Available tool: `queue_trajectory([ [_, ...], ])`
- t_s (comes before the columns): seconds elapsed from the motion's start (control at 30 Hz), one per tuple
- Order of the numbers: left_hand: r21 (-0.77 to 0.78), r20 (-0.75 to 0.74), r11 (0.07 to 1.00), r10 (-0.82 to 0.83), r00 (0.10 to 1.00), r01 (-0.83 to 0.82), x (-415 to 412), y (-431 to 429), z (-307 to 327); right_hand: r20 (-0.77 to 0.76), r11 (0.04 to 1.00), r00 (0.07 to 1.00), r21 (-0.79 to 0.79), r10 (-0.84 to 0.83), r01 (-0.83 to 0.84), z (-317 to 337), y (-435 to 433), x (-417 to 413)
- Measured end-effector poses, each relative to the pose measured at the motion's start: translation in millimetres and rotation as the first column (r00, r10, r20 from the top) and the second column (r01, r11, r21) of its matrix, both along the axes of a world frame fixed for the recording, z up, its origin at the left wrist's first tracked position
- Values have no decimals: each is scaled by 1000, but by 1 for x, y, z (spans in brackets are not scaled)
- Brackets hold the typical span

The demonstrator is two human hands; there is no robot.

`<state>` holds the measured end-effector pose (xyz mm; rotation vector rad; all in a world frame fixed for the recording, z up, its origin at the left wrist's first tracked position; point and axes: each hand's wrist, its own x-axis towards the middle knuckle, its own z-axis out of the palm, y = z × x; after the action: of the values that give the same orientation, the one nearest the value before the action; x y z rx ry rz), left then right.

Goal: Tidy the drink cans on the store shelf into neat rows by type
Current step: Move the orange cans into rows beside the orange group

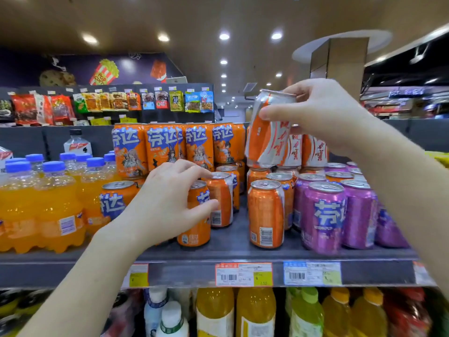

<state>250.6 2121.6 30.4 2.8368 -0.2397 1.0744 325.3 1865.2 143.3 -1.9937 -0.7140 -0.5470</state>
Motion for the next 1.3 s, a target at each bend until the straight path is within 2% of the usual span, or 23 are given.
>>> queue_trajectory([
  [0.1, -37, 104, 997, -69, 992, 73, -1, -22, 4, 0, 997, 997, -18, -82, 82, 0, -14, 19],
  [0.23, -101, 149, 982, -144, 978, 160, 8, -54, 7, -29, 986, 986, -20, -165, 165, -10, -30, 41],
  [0.37, -148, 86, 968, -192, 978, 204, 24, -82, -2, -55, 981, 980, 2, -191, 192, -20, -46, 56],
  [0.53, -173, -3, 971, -166, 986, 163, 43, -99, -16, -82, 979, 977, 39, -198, 202, -16, -67, 65],
  [0.67, -296, -63, 935, -223, 973, 195, 50, -103, -22, -65, 975, 975, 57, -212, 216, -12, -79, 67],
  [0.77, -330, -74, 926, -220, 973, 185, 49, -100, -20, -63, 978, 978, 44, -201, 204, -12, -84, 67],
  [1.0, -302, -98, 952, -91, 991, 58, 34, -87, -16, -58, 992, 991, 42, -118, 120, -14, -80, 61],
  [1.3, -304, -42, 952, 14, 999, -26, 28, -88, -21, -13, 997, 997, -17, 74, -74, -13, -52, 28],
])
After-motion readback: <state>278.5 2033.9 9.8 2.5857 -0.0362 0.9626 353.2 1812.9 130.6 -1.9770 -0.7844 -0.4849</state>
